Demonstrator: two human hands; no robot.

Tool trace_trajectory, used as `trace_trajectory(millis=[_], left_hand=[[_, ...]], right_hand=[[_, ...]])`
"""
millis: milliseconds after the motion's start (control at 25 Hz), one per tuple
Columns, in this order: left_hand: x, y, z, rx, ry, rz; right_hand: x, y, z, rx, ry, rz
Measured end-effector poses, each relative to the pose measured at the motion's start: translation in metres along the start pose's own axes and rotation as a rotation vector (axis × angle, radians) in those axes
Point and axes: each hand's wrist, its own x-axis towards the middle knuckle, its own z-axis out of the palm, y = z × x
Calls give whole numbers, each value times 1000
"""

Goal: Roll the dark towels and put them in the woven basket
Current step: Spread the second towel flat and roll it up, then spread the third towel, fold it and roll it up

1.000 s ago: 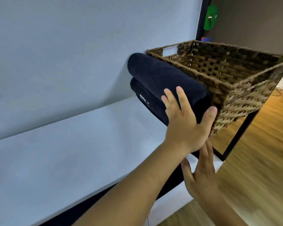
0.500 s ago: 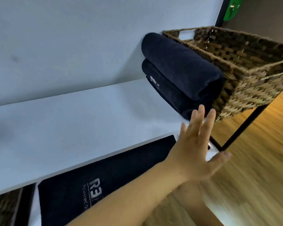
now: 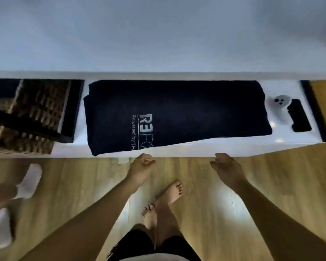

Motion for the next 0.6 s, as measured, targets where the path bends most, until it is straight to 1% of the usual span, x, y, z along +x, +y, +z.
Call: trace_trajectory(millis=[40, 120, 160, 200, 240, 320, 400, 520, 600], left_hand=[[12, -8, -8, -160, 34, -83], [36, -21, -20, -575, 75, -244], [46, -27, -24, -779, 104, -291], [55, -30, -30, -943, 144, -303], [63, -34, -37, -1055, 190, -294], [74, -35, -51, -1160, 259, -265], [81, -35, -60, -1200, 295, -265], [84, -28, -69, -1185, 371, -290], [83, -24, -80, -1199, 438, -279]], right_hand=[[13, -5, 2, 85, -10, 32], [38, -12, 9, 394, 26, 130], [48, -16, 10, 537, 58, 173], [59, -20, 8, 614, 75, 204], [68, -24, 8, 632, 64, 218], [84, -31, 5, 609, 15, 258], [98, -28, 3, 667, 42, 340], [116, -20, -2, 870, 213, 449], [125, -15, -15, 1027, 303, 484]])
